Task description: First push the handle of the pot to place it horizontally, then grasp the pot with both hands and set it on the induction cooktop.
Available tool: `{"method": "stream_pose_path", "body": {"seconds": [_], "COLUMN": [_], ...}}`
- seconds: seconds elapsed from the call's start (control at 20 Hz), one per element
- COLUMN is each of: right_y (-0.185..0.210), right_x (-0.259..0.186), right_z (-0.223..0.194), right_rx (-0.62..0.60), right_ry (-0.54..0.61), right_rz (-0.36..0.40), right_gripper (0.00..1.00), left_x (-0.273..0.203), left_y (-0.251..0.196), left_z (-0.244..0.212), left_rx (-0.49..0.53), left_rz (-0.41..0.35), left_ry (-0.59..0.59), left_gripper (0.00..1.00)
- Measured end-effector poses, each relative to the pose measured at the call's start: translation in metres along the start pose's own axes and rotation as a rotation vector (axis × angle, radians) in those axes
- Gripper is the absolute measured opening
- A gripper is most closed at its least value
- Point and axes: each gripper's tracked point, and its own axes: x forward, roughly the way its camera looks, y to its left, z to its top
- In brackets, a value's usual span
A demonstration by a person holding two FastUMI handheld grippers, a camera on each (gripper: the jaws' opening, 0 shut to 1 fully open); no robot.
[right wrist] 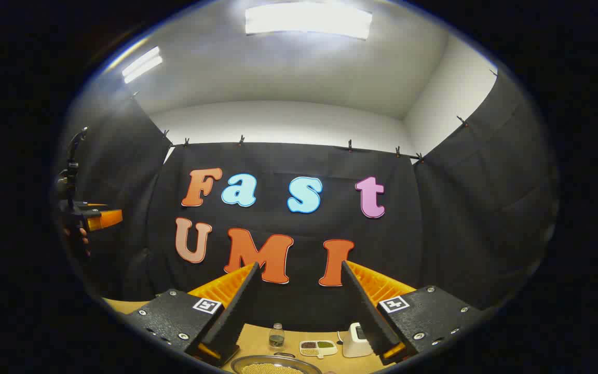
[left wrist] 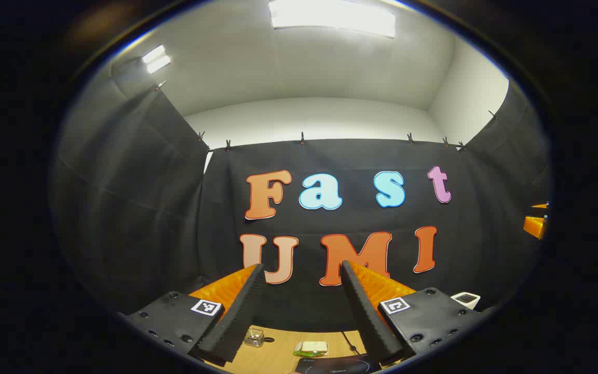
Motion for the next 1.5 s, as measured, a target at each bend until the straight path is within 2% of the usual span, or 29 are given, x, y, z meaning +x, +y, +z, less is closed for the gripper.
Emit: {"method": "stream_pose_path", "body": {"seconds": [0.75, 0.8, 1.1, 1.5], "right_y": [0.006, 0.005, 0.004, 0.013], "right_x": [-0.017, -0.019, -0.023, -0.026], "right_z": [0.006, 0.006, 0.008, -0.015], "right_rx": [0.015, 0.017, 0.025, 0.045], "right_ry": [0.014, 0.015, 0.018, 0.084], "right_rz": [0.037, 0.039, 0.051, 0.096], "right_gripper": [0.95, 0.95, 0.95, 0.94], "left_x": [-0.009, -0.009, -0.011, -0.013], "left_y": [-0.012, -0.012, -0.016, -0.020], "left_z": [0.005, 0.006, 0.003, -0.003], "left_rx": [-0.029, -0.033, -0.034, -0.022], "left_rz": [-0.027, -0.027, -0.026, -0.028], "left_ry": [-0.007, -0.008, -0.009, -0.003], "left_gripper": [0.95, 0.98, 0.98, 0.98]}}
